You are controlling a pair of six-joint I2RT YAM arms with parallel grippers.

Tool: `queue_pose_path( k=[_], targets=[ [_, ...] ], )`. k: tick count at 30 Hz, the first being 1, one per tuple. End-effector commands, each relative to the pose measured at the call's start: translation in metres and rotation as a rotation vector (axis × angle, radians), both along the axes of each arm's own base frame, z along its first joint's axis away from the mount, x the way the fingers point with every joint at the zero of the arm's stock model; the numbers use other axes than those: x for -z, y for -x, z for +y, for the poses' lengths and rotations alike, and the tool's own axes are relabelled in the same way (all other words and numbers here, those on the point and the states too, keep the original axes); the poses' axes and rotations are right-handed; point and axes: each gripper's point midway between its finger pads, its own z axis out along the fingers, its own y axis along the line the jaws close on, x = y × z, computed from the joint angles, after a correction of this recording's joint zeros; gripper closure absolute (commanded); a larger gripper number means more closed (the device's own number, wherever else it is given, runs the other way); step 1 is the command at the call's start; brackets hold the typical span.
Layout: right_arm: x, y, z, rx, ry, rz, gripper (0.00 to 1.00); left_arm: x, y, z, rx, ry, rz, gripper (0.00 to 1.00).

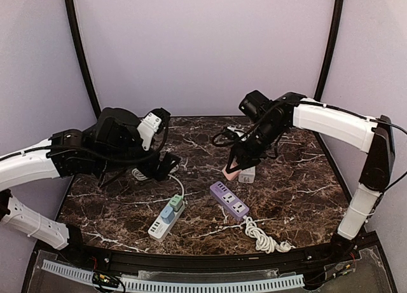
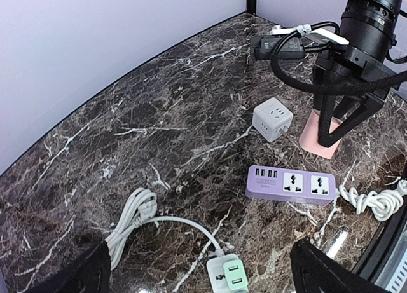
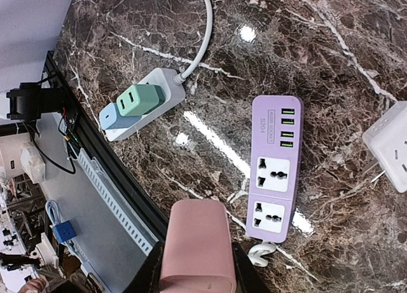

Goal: Insert the plug

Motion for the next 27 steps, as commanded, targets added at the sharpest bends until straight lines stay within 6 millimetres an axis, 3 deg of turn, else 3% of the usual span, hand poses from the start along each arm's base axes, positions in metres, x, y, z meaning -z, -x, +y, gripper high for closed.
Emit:
queue_pose_path(
  k=[1,9,15,20,27],
  targets=[
    [0.010,0.000,0.009,-0.028,0.039,-0.021,1.00,0.013,0.006,0.032,-0.127,0.031,0.078,0.01],
    [0.038,0.004,0.010,-0.069,0.149,-0.036,1.00,0.028,0.021,0.071,-0.310,0.086,0.226,0.01],
    [0.055,0.006,0.006,-0.086,0.188,-0.029,1.00,0.044,0.037,0.082,-0.423,0.066,0.410,0.01],
    [0.064,0.009,0.005,-0.099,0.199,-0.019,1.00,0.062,0.052,0.071,-0.439,0.006,0.610,0.01],
    [0.079,0.009,0.004,-0.096,0.226,-0.010,1.00,0.067,0.052,0.050,-0.386,0.017,0.690,0.01]
  ],
)
